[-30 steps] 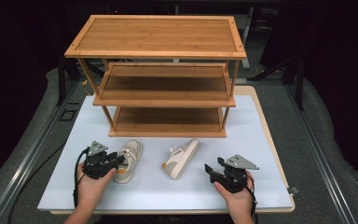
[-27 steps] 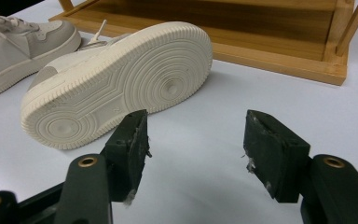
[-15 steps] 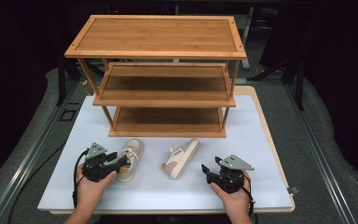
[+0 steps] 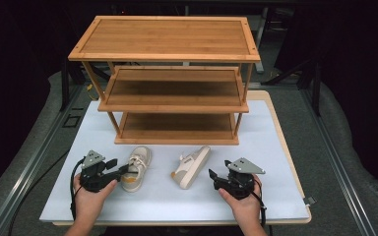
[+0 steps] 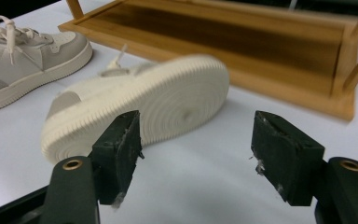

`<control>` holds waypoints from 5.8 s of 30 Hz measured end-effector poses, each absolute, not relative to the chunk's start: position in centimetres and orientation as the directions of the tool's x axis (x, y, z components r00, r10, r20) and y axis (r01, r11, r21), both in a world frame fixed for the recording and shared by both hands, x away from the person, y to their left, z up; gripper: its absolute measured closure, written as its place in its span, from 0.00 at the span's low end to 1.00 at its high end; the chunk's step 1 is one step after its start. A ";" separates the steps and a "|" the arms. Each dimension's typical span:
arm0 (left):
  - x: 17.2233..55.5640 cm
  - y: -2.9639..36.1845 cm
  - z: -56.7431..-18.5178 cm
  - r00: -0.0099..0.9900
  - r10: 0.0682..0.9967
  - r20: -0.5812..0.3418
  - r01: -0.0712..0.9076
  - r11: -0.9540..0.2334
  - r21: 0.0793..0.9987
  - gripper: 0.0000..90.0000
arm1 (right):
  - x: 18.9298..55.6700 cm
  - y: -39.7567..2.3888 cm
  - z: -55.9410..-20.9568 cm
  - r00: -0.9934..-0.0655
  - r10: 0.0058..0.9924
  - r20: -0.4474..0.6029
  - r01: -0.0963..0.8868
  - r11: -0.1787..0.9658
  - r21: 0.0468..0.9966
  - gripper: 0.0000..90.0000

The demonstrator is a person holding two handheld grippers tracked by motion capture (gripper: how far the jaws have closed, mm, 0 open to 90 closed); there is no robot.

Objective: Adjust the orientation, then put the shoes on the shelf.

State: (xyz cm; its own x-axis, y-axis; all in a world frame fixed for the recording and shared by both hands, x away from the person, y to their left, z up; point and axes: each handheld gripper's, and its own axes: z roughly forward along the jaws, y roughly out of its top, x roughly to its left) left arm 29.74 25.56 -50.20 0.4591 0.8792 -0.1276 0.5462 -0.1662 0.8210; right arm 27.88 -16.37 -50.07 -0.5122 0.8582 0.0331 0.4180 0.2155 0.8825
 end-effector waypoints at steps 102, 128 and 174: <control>29.9 16.5 -52.5 0.487 0.803 -0.343 0.647 -0.068 0.759 0.65 | 29.1 -12.7 -51.8 -0.485 0.855 0.184 0.562 0.144 0.814 0.65; 28.9 15.5 -53.1 0.487 0.767 -0.419 0.659 -0.008 0.752 0.58 | 28.4 -10.7 -51.6 -0.567 0.815 0.119 0.512 0.235 0.827 0.75; 29.8 15.3 -53.2 0.503 0.799 -0.330 0.617 -0.064 0.785 0.51 | 28.1 -10.7 -51.3 -0.520 0.847 0.112 0.493 0.190 0.849 0.50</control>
